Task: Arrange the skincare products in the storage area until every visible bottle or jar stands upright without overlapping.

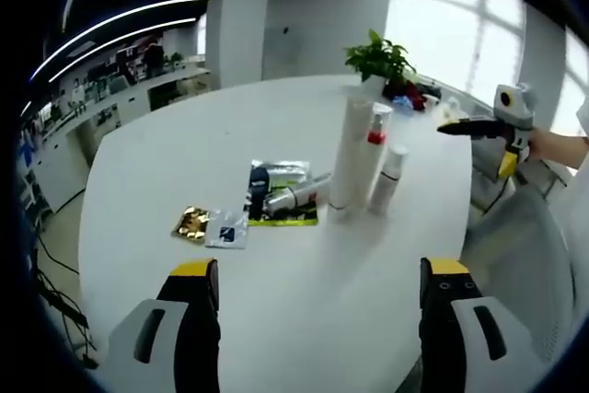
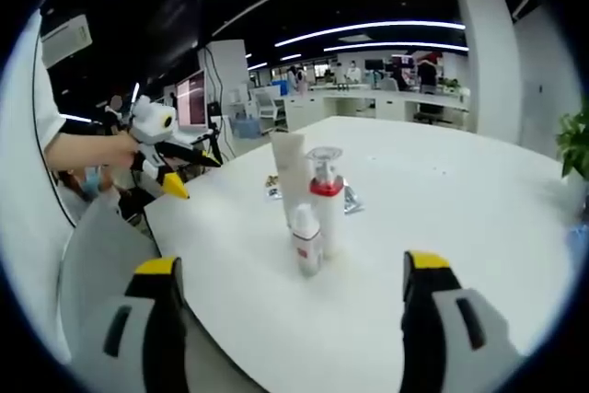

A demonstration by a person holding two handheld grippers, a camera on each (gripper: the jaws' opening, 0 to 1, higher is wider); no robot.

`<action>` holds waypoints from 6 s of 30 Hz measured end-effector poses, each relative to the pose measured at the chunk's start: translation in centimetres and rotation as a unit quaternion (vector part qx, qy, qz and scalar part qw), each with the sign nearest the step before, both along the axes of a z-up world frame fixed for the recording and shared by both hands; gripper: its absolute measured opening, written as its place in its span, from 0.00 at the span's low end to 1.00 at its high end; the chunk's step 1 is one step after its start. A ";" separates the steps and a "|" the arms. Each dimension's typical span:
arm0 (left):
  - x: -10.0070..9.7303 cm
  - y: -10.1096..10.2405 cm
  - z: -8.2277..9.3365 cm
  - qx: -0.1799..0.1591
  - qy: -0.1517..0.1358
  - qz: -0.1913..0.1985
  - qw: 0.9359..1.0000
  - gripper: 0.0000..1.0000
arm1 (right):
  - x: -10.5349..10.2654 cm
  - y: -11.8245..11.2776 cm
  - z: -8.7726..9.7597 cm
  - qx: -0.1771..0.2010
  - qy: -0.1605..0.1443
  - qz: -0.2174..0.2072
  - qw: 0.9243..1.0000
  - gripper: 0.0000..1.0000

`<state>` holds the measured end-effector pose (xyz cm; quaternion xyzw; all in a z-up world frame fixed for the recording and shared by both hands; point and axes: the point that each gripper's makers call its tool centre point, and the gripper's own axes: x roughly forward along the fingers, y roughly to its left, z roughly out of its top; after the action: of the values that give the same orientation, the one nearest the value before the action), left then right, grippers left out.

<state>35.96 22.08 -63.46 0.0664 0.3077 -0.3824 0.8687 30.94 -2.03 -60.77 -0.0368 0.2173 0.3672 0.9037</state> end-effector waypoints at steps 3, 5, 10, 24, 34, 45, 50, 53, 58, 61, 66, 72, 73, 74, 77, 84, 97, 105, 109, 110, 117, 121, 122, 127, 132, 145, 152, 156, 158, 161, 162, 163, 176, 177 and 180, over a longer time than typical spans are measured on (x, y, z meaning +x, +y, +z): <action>0.6 -0.3 -0.1 0.004 -0.001 -0.008 1.000 0.87 | 0.1 -0.1 -0.1 0.000 0.001 -0.002 1.000 1.00; 1.0 -0.5 -0.2 0.008 -0.001 -0.016 1.000 0.87 | 0.1 -0.2 -0.1 -0.002 0.002 -0.003 1.000 1.00; 1.7 -1.1 -0.7 0.027 -0.002 -0.038 0.999 0.86 | 0.3 -0.4 -0.2 -0.002 0.003 -0.005 1.000 1.00; 4.2 -2.6 -2.0 0.049 -0.001 -0.081 0.996 0.84 | 0.8 -0.7 -0.7 -0.002 0.008 -0.011 1.000 1.00; 5.9 -3.2 -3.1 0.073 0.000 -0.109 0.991 0.82 | 1.1 -0.7 -1.2 -0.002 0.012 -0.014 1.000 1.00; 7.8 -3.9 -5.0 0.096 0.003 -0.140 0.985 0.74 | 1.6 -0.6 -1.7 -0.001 0.020 -0.018 1.000 1.00; 8.6 -4.4 -5.6 0.112 0.001 -0.157 0.981 0.72 | 1.8 -0.7 -2.0 0.000 0.024 -0.020 1.000 1.00; 8.9 -4.7 -5.9 0.122 -0.002 -0.170 0.978 0.70 | 1.9 -0.7 -2.1 -0.002 0.026 -0.021 0.999 1.00; 10.0 -5.2 -6.6 0.136 -0.005 -0.185 0.973 0.68 | 2.1 -0.9 -2.4 -0.003 0.029 -0.021 0.999 1.00; 10.3 -5.5 -6.8 0.139 -0.004 -0.190 0.972 0.68 | 2.1 -0.8 -2.5 -0.003 0.031 -0.021 0.999 1.00; 10.7 -6.0 -7.2 0.143 -0.003 -0.199 0.969 0.66 | 2.1 -0.8 -2.6 -0.001 0.033 -0.022 0.999 1.00; 11.2 -6.8 -7.8 0.153 -0.005 -0.219 0.964 0.61 | 2.1 -0.8 -2.9 -0.001 0.036 -0.022 0.999 1.00; 11.3 -7.0 -7.8 0.154 -0.006 -0.223 0.963 0.60 | 2.1 -0.8 -2.9 -0.001 0.036 -0.022 0.999 1.00; 11.4 -7.1 -7.9 0.154 -0.007 -0.227 0.962 0.59 | 2.1 -0.8 -3.0 -0.001 0.037 -0.022 0.999 1.00; 11.5 -7.7 -8.0 0.156 -0.011 -0.238 0.959 0.56 | 2.1 -0.9 -2.9 0.000 0.037 -0.024 0.999 1.00; 12.0 -8.6 -8.7 0.162 -0.014 -0.261 0.951 0.49 | 2.0 -1.0 -3.2 -0.001 0.042 -0.025 0.999 1.00; 12.6 -9.4 -9.7 0.182 -0.021 -0.304 0.935 0.30 | 2.0 -1.4 -3.6 -0.002 0.046 -0.030 0.998 1.00; 12.4 -10.0 -10.1 0.186 -0.018 -0.322 0.928 0.25 | 2.1 -1.6 -3.9 -0.002 0.050 -0.034 0.998 1.00; 12.4 -10.1 -10.3 0.187 -0.016 -0.325 0.927 0.24 | 2.2 -1.6 -3.9 -0.002 0.050 -0.034 0.998 1.00; 12.5 -10.1 -10.3 0.187 -0.016 -0.326 0.927 0.22 | 2.2 -1.6 -4.0 -0.002 0.051 -0.034 0.998 1.00; 12.3 -10.2 -10.6 0.188 -0.014 -0.337 0.923 0.20 | 2.2 -1.7 -4.1 -0.002 0.051 -0.036 0.998 1.00; 12.1 -10.2 -10.6 0.185 -0.009 -0.338 0.923 0.18 | 2.2 -1.7 -4.1 -0.002 0.052 -0.037 0.998 1.00; 12.1 -10.2 -10.6 0.184 -0.008 -0.338 0.923 0.18 | 2.2 -1.7 -4.1 -0.002 0.052 -0.037 0.998 1.00; 11.9 -10.2 -10.6 0.178 0.005 -0.331 0.927 0.16 | 2.2 -1.7 -4.1 -0.001 0.052 -0.037 0.998 1.00; 11.9 -10.1 -10.6 0.177 0.010 -0.326 0.929 0.16 | 2.3 -1.7 -3.9 -0.002 0.051 -0.037 0.998 1.00; 12.0 -9.4 -9.8 0.170 0.014 -0.310 0.935 0.16 | 2.3 -1.6 -3.7 -0.002 0.047 -0.036 0.998 1.00; 11.9 -8.7 -9.1 0.172 0.011 -0.302 0.938 0.16 | 2.4 -1.3 -3.3 -0.001 0.042 -0.032 0.999 1.00; 11.7 -8.1 -8.8 0.175 0.010 -0.301 0.938 0.16 | 2.4 -1.1 -3.0 -0.001 0.039 -0.030 0.999 1.00; 11.5 -7.8 -8.5 0.175 0.010 -0.299 0.938 0.16 | 2.4 -1.0 -2.9 -0.001 0.038 -0.028 0.999 1.00; 11.3 -7.4 -8.4 0.178 0.010 -0.296 0.939 0.16 | 2.3 -0.9 -2.7 -0.001 0.036 -0.026 0.999 1.00; 11.2 -7.2 -8.3 0.177 0.011 -0.293 0.940 0.16 | 2.3 -0.9 -2.7 -0.001 0.035 -0.025 0.999 1.00; 11.2 -7.1 -8.2 0.177 0.012 -0.291 0.940 0.16 | 2.2 -0.9 -2.6 -0.001 0.034 -0.024 0.999 1.00; 10.1 -5.1 -7.3 0.180 0.013 -0.266 0.947 0.16 | 1.8 -0.4 -1.9 -0.001 0.026 -0.019 0.999 1.00; 10.0 -4.9 -7.2 0.180 0.012 -0.265 0.947 0.16 | 1.8 -0.4 -1.8 -0.001 0.025 -0.018 1.000 1.00; 9.6 -4.5 -7.0 0.180 0.011 -0.260 0.949 0.16 | 1.7 -0.4 -1.6 -0.002 0.023 -0.017 1.000 1.00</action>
<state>45.59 17.56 -70.44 0.2949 0.3533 -0.5342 0.7091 32.66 -2.40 -62.41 -0.0263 0.2395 0.3521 0.9044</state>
